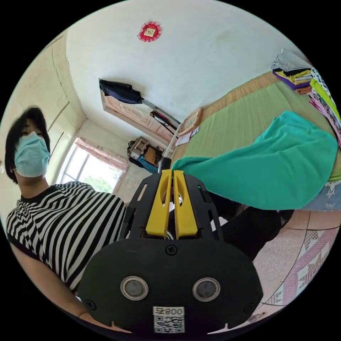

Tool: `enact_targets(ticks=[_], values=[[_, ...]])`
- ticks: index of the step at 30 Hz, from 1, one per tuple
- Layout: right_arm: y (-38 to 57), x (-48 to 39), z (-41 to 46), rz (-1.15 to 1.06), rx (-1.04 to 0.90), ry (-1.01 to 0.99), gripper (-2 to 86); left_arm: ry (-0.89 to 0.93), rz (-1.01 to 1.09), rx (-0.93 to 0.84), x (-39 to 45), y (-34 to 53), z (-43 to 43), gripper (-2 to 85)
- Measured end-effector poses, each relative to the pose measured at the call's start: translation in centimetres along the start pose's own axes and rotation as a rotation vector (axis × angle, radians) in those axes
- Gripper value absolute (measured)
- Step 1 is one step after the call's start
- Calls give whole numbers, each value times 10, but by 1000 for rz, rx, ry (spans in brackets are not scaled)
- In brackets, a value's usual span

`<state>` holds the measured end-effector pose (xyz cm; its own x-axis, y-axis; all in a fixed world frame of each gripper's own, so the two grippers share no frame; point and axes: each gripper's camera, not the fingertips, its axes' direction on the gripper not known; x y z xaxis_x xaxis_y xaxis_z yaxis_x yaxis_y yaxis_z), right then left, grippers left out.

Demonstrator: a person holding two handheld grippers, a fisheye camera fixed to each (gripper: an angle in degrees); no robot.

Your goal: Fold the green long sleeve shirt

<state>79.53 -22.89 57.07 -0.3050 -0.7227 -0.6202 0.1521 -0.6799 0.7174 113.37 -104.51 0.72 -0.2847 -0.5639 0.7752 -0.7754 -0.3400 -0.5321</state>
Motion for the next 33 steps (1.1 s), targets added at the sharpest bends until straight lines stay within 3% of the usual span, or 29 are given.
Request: enact_targets(ticks=[13, 21, 33], values=[[54, -10, -73, 25, 57, 52, 4, -30, 26, -170, -11, -98, 102, 55], [76, 8, -129, 92, 149, 66, 4, -175, -17, -328, -44, -155, 184, 66], [55, 49, -161, 111, 134, 35, 5, -290, -100, -407, -107, -200, 210, 68]])
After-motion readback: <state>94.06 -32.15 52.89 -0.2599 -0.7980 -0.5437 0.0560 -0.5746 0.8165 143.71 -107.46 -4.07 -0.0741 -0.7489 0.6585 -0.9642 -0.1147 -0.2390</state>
